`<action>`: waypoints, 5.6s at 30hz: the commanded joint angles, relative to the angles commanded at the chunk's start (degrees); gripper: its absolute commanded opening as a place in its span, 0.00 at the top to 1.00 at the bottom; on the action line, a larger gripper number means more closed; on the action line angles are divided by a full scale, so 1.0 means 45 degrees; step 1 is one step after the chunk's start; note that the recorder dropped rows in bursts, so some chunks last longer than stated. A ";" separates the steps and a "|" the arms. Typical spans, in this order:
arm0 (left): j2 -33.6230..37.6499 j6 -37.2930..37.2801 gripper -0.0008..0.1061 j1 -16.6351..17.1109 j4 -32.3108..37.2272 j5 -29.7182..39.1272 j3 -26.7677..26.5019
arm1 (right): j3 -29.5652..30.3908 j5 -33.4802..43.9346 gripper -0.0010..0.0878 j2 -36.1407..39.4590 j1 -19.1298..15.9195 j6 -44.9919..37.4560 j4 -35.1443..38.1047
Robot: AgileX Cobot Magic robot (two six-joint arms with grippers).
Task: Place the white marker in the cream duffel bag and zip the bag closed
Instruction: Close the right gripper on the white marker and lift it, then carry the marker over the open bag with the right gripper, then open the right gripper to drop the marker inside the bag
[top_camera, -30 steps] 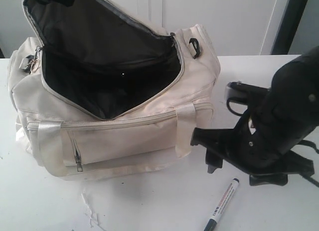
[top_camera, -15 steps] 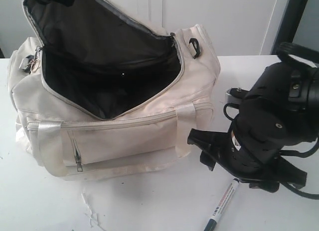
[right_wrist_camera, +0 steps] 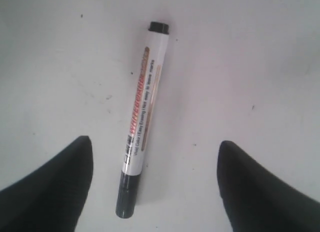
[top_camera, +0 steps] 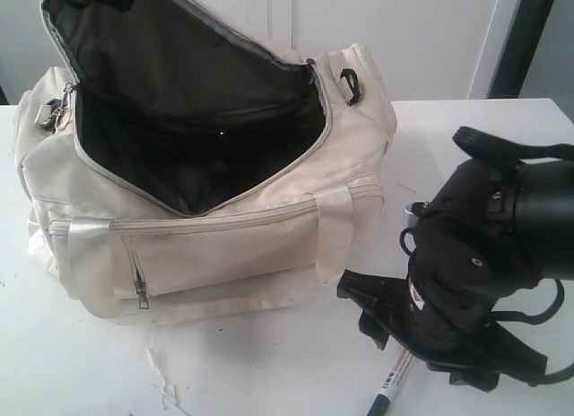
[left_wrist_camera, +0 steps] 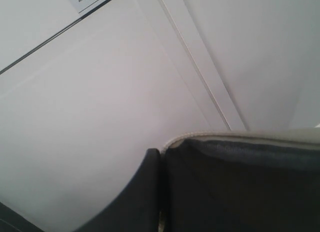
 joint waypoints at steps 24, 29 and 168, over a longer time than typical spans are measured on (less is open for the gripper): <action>0.0000 0.0000 0.99 0.0000 0.0000 0.0000 0.0000 | 0.0721 -0.2553 0.33 0.1537 -0.0023 0.0964 -0.1308; 0.0000 0.0000 0.99 0.0000 0.0000 0.0000 0.0000 | 0.0721 -0.2737 0.34 0.1790 -0.0023 0.0964 -0.1218; 0.0000 0.0000 0.99 0.0000 0.0000 0.0000 0.0000 | -0.4653 -1.3085 0.99 0.1490 -0.0902 -1.3909 -0.0994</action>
